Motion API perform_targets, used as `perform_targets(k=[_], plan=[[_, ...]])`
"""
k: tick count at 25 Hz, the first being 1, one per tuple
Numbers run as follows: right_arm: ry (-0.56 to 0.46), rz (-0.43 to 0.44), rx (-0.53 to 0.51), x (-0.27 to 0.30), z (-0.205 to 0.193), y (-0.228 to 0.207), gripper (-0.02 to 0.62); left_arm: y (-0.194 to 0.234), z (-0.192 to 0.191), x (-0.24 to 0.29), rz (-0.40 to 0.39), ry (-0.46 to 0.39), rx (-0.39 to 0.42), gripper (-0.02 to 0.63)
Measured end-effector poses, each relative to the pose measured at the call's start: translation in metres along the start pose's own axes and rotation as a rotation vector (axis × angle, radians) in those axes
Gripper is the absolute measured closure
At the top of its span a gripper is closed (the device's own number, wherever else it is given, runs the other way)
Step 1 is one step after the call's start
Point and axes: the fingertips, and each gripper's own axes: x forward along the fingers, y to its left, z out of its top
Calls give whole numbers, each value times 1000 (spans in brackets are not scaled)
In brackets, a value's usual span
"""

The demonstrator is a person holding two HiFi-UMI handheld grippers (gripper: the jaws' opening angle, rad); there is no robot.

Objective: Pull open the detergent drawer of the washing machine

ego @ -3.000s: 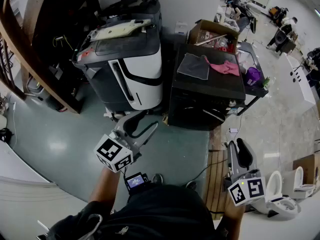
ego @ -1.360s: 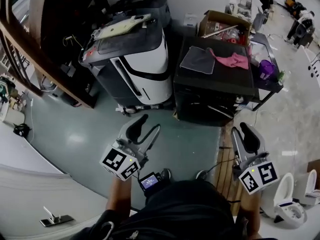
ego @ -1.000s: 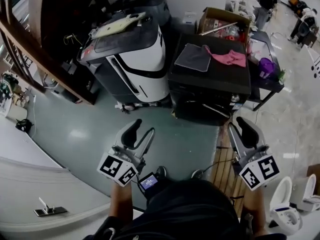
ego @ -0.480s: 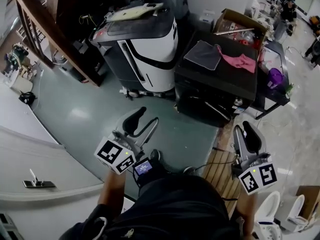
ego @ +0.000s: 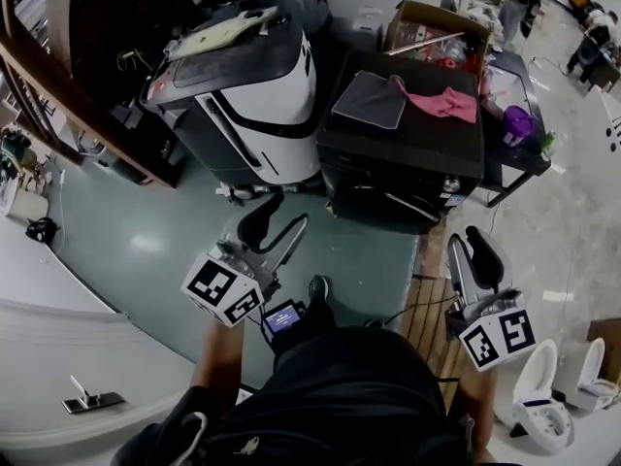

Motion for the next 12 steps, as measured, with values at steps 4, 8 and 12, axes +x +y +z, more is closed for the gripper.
perform_targets(k=[4, 8, 12], plan=[[-2, -60, 2, 17, 3, 4, 492, 29, 7, 22, -61, -6, -5, 379], [-4, -115, -2, 42, 7, 5, 492, 58, 15, 43, -113, -15, 8, 379], [-1, -146, -13, 69, 10, 11, 492, 89, 18, 57, -147, -23, -4, 379]])
